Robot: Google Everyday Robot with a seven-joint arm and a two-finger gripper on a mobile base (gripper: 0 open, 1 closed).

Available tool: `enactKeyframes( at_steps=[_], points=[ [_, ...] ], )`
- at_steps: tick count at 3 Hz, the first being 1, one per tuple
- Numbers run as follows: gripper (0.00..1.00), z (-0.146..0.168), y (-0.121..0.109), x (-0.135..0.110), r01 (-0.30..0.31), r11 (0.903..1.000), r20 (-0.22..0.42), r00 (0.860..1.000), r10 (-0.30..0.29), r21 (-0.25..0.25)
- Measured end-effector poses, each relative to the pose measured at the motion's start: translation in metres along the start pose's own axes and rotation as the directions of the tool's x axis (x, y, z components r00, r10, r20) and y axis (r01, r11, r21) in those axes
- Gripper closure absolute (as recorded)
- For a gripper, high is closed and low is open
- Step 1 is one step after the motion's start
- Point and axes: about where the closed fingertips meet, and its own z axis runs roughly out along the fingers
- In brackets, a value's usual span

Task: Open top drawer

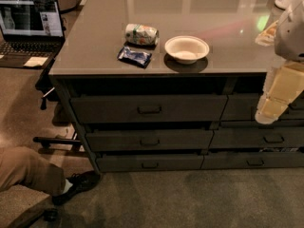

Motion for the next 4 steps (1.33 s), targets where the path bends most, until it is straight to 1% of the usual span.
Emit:
enactKeyframes(
  at_steps=[1, 2, 3, 4],
  points=[
    [0.0, 0.002, 0.0, -0.001, 0.003, 1.0, 0.009, 1.0, -0.003, 0.009],
    [0.0, 0.022, 0.002, 0.0, 0.041, 0.9992, 0.026, 0.999, -0.041, 0.003],
    [0.0, 0.059, 0.002, 0.001, 0.082, 0.9966, 0.083, 0.993, -0.08, -0.014],
    [0.0, 0.107, -0.008, -0.003, 0.107, 0.9942, 0.172, 0.98, -0.105, -0.004]
  ],
)
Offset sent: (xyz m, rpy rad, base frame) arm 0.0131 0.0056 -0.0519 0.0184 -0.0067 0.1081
